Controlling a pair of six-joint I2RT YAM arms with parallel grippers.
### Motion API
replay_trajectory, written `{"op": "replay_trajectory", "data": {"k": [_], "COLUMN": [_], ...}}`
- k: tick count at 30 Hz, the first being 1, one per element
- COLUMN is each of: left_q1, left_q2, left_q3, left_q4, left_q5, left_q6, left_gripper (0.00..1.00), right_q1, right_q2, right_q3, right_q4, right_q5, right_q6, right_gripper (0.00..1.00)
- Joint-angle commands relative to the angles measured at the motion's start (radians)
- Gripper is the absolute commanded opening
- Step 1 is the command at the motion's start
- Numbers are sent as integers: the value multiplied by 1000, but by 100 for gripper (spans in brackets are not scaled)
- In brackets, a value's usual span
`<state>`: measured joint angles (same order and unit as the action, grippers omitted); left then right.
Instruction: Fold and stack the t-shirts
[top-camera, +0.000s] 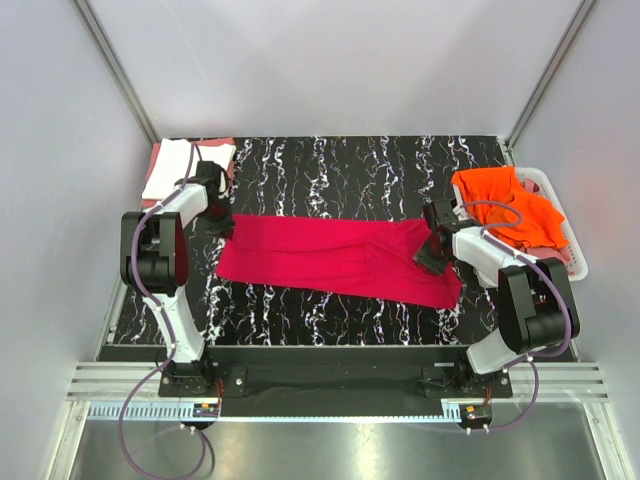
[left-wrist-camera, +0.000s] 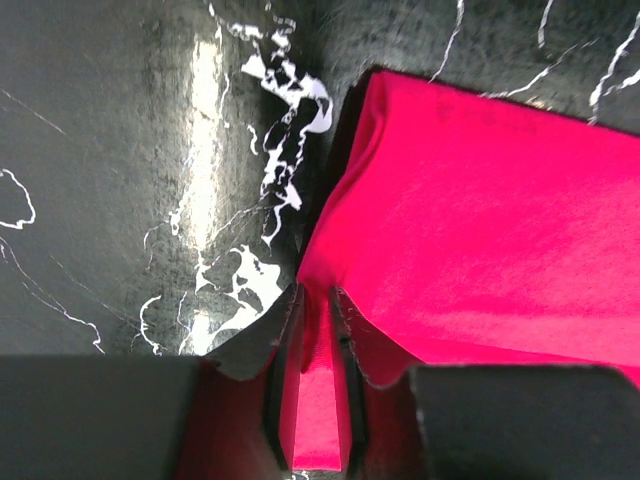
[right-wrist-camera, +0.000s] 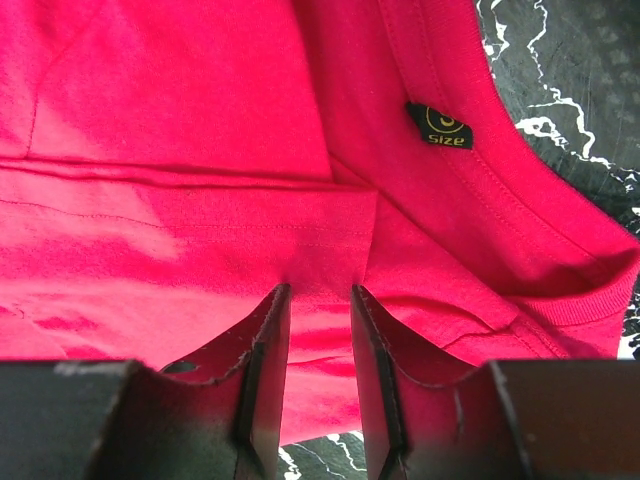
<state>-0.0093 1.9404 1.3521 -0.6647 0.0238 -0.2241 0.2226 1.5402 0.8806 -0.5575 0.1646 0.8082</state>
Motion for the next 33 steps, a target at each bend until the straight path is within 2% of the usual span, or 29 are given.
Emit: {"op": "replay_trajectory", "data": {"k": [1, 3, 7, 8, 9, 10, 11, 12, 13, 18, 24, 29, 32, 33], "left_q1": [2, 2, 2, 2, 2, 2, 2, 2, 2, 2, 0, 0, 0, 0], "left_q2": [-23, -27, -21, -14, -11, -6, -3, -4, -4, 5, 31, 35, 31, 29], "left_q3": [47, 50, 56, 59, 59, 61, 65, 68, 73, 111, 99, 91, 88, 88], "left_q4": [-3, -1, -3, -3, -3, -3, -3, -3, -3, 10, 42, 43, 43, 43], "left_q5": [27, 30, 50, 57, 62, 65, 68, 68, 68, 25, 45, 39, 33, 36], "left_q6": [14, 14, 15, 15, 15, 15, 15, 14, 14, 20, 26, 28, 28, 28], "left_gripper": [21, 21, 8, 0, 0, 0, 0, 0, 0, 0, 0, 0, 0, 0], "right_q1": [6, 6, 4, 6, 6, 4, 4, 4, 6, 4, 4, 6, 4, 4], "right_q2": [-26, -25, -14, -12, -12, -8, -8, -5, -8, -49, -112, -147, -154, -147], "right_q3": [-11, -11, -6, -5, -2, 0, 4, 12, 15, -5, -19, -19, -31, -35], "right_q4": [10, 10, 10, 11, 13, 14, 16, 15, 13, 11, 10, 7, 11, 13], "right_q5": [23, 20, 15, 16, 19, 39, 55, 67, 91, 145, 165, 87, 58, 61], "right_q6": [19, 23, 31, 31, 29, 26, 13, 0, -7, -53, -99, -58, 21, 32], "right_gripper": [38, 39, 41, 41, 40, 36, 18, 4, 0, 0, 0, 1, 23, 25]}}
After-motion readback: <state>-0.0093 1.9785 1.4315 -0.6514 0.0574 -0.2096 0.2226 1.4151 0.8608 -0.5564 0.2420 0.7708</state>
